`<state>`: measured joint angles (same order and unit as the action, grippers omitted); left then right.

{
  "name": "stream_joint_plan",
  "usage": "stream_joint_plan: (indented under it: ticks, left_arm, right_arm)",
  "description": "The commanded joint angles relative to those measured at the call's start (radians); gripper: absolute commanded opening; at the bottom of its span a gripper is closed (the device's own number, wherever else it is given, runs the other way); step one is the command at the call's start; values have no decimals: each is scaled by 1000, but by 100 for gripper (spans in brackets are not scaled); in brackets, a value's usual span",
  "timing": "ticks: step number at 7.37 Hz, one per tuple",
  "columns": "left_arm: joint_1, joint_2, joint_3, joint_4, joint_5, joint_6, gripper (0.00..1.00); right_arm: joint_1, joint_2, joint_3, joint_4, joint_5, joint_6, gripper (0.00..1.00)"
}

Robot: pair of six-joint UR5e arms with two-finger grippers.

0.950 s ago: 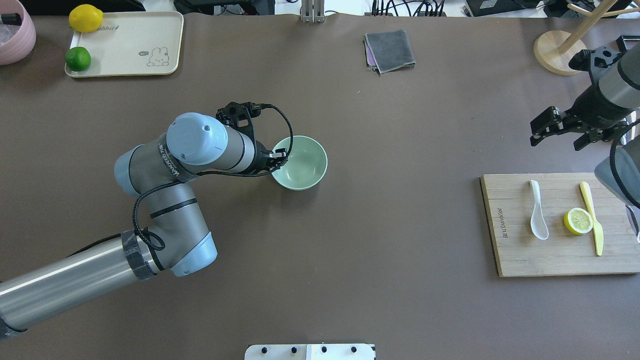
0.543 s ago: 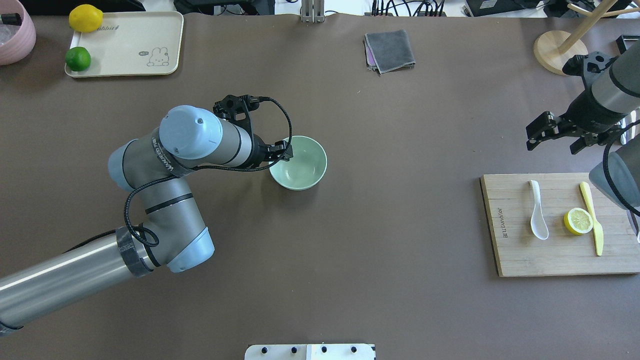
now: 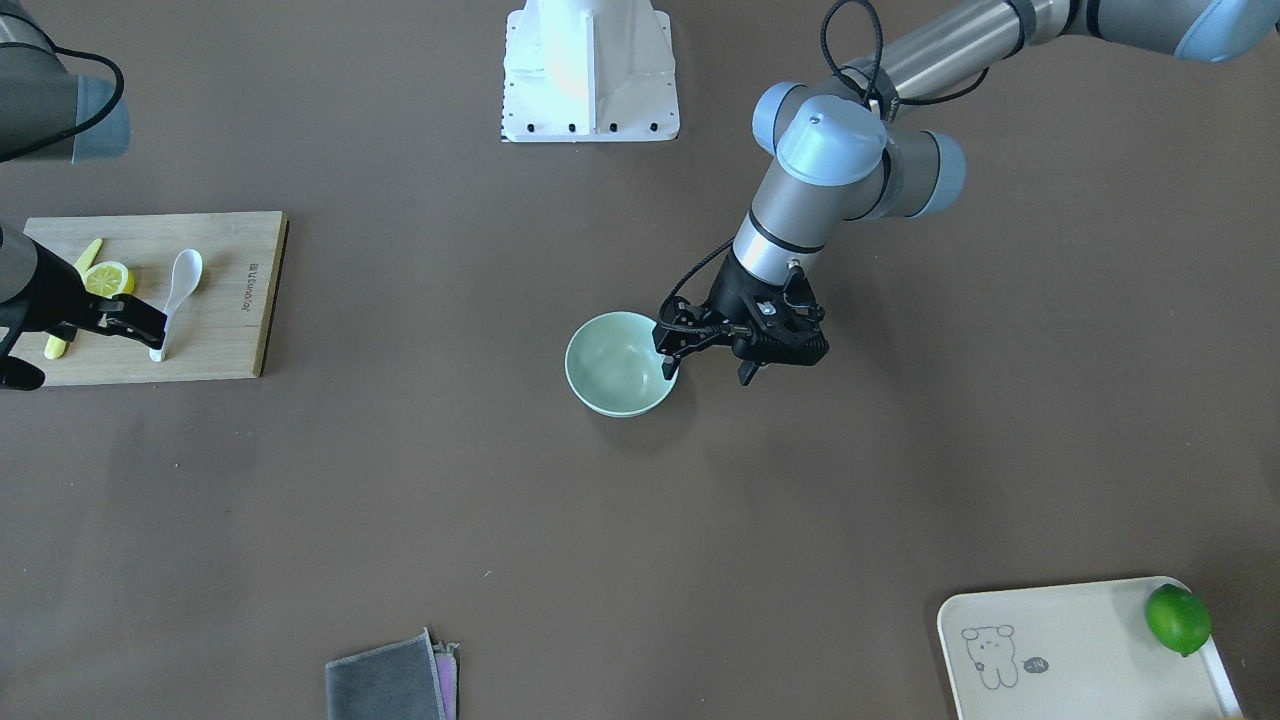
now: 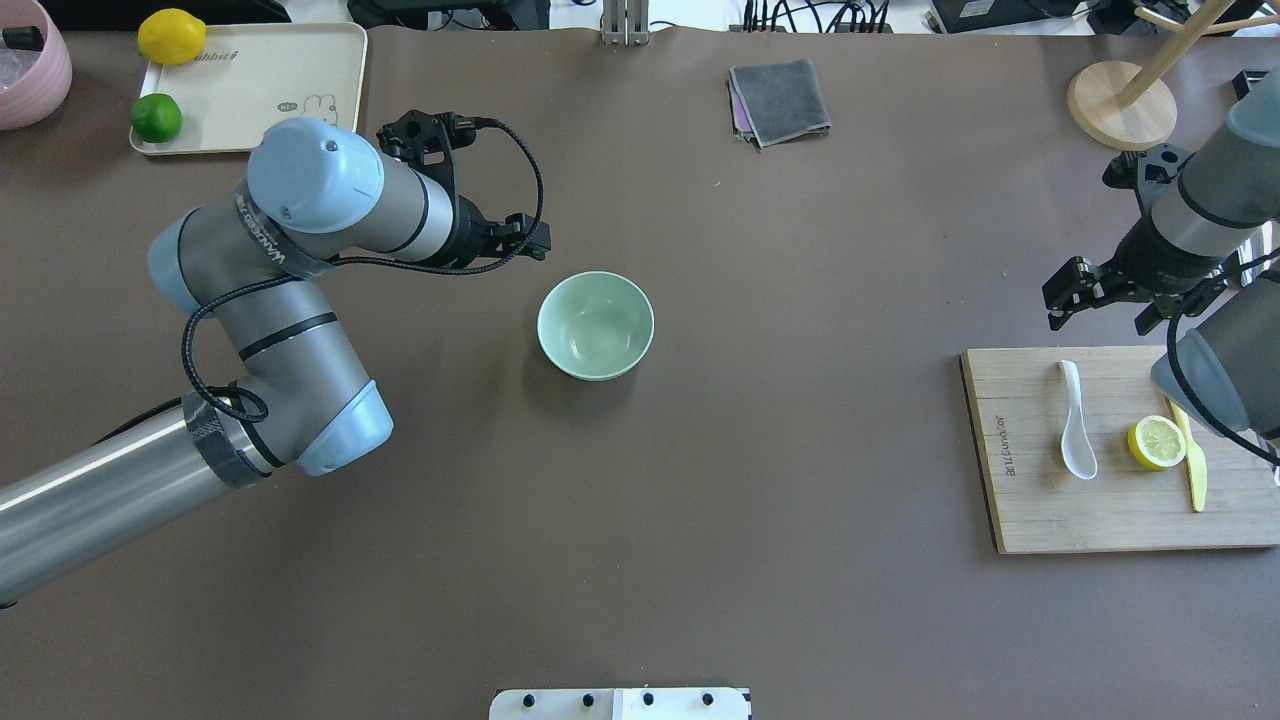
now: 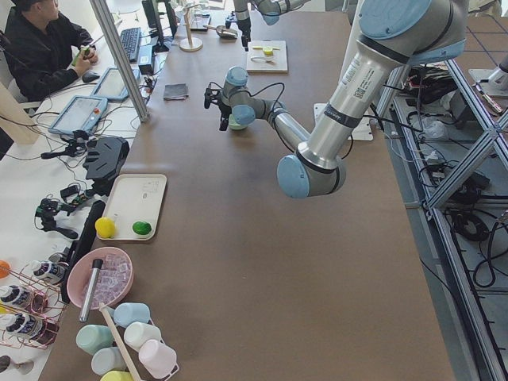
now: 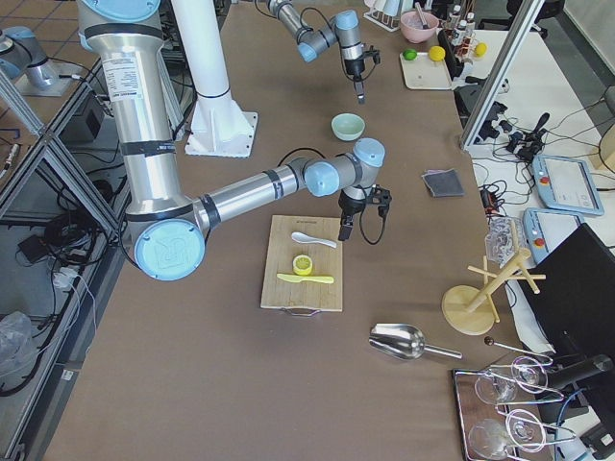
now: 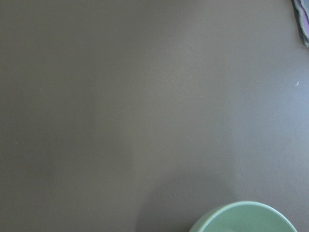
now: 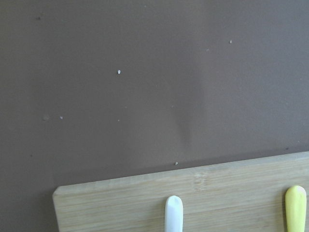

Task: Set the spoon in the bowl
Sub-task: 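Release the bowl and raise the left gripper while the right gripper moves over the spoon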

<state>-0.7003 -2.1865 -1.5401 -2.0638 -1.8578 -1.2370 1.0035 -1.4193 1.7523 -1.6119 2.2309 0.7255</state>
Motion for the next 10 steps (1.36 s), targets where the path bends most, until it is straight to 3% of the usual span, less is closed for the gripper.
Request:
stream_joint_plan:
  ticks: [1, 4, 10]
  left_arm:
    - [-13, 1, 0, 2, 0, 8, 98]
    - [-15, 1, 0, 2, -1, 40, 98]
    - [-16, 2, 1, 2, -1, 44, 98]
  right_arm:
    - [-35, -16, 7, 1, -7, 54, 100]
    - [-81, -130, 4, 271, -24, 190, 100]
    - [-125, -127, -4, 273, -65, 196, 100]
